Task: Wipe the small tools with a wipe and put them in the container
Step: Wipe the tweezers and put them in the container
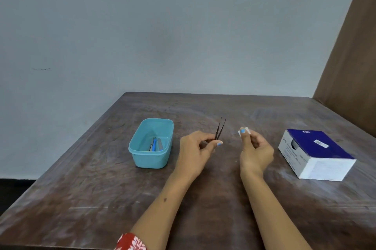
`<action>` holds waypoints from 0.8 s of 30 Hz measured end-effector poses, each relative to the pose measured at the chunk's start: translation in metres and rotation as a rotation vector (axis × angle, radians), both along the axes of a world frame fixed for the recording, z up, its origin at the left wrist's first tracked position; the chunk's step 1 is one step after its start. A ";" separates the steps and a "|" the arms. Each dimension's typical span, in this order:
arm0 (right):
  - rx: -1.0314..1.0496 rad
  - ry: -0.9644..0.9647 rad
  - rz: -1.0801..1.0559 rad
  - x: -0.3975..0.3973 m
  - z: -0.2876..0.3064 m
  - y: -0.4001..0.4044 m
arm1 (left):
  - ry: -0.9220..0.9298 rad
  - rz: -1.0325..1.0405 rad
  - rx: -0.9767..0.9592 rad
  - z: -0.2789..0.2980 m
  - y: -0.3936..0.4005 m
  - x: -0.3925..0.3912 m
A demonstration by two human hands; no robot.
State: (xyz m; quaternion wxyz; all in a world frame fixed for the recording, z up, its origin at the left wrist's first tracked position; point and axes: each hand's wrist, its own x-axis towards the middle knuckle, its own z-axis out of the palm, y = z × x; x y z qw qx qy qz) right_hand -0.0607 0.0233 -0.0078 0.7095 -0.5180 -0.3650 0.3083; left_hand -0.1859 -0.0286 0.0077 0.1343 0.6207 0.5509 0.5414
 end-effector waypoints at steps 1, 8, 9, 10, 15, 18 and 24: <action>0.018 -0.050 -0.010 0.000 0.000 -0.001 | -0.009 0.031 0.043 0.001 -0.004 0.000; 0.125 -0.154 -0.004 -0.004 0.000 -0.006 | -0.049 0.335 0.115 0.029 -0.037 -0.036; 0.132 -0.154 0.003 -0.005 0.001 -0.006 | -0.018 0.382 0.056 0.035 -0.038 -0.047; 0.137 -0.155 0.010 -0.005 0.001 -0.007 | 0.041 0.415 -0.025 0.039 -0.036 -0.058; 0.131 -0.152 0.023 -0.004 -0.001 -0.005 | 0.406 0.503 -0.449 0.047 -0.019 -0.083; 0.129 -0.140 0.036 -0.003 -0.002 -0.005 | 0.450 0.534 -0.557 0.052 -0.015 -0.081; 0.110 -0.163 0.046 -0.003 -0.001 -0.007 | 0.542 0.547 -0.686 0.055 -0.010 -0.072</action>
